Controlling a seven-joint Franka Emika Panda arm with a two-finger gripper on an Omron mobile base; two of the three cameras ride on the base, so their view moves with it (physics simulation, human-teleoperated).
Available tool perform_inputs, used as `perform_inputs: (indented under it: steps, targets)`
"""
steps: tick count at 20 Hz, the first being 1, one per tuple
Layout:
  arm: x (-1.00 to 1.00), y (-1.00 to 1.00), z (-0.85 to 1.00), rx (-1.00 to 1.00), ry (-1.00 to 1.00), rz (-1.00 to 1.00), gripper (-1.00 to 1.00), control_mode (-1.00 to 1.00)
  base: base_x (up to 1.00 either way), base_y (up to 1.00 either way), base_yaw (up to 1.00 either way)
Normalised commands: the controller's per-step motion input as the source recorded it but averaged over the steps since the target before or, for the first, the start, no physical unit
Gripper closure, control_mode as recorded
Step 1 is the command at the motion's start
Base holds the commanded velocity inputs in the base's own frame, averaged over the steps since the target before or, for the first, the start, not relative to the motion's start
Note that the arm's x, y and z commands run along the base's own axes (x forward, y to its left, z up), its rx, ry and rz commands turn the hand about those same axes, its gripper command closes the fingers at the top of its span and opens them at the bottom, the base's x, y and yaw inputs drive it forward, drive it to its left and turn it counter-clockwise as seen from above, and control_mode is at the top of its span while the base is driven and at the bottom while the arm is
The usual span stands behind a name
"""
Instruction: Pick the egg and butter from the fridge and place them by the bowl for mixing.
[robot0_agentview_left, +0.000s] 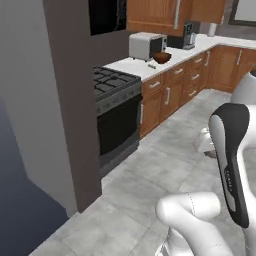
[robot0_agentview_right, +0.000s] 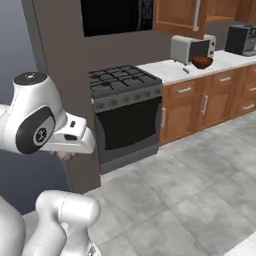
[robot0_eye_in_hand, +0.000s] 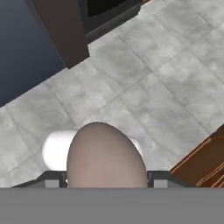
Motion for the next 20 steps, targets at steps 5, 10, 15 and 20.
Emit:
perform_inputs:
  steps: [5,10,15,20]
  targets:
    - [0.0,0.0,0.0,0.0,0.0,0.0,1.0,1.0,-0.1,0.0,-0.94]
    - [0.0,0.0,0.0,0.0,0.0,0.0,1.0,1.0,0.19,0.33,-0.83]
    - [0.0,0.0,0.0,0.0,0.0,0.0,1.0,1.0,0.39,0.83,-0.64]
    - [0.0,0.0,0.0,0.0,0.0,0.0,1.0,1.0,0.94,0.11,-0.29]
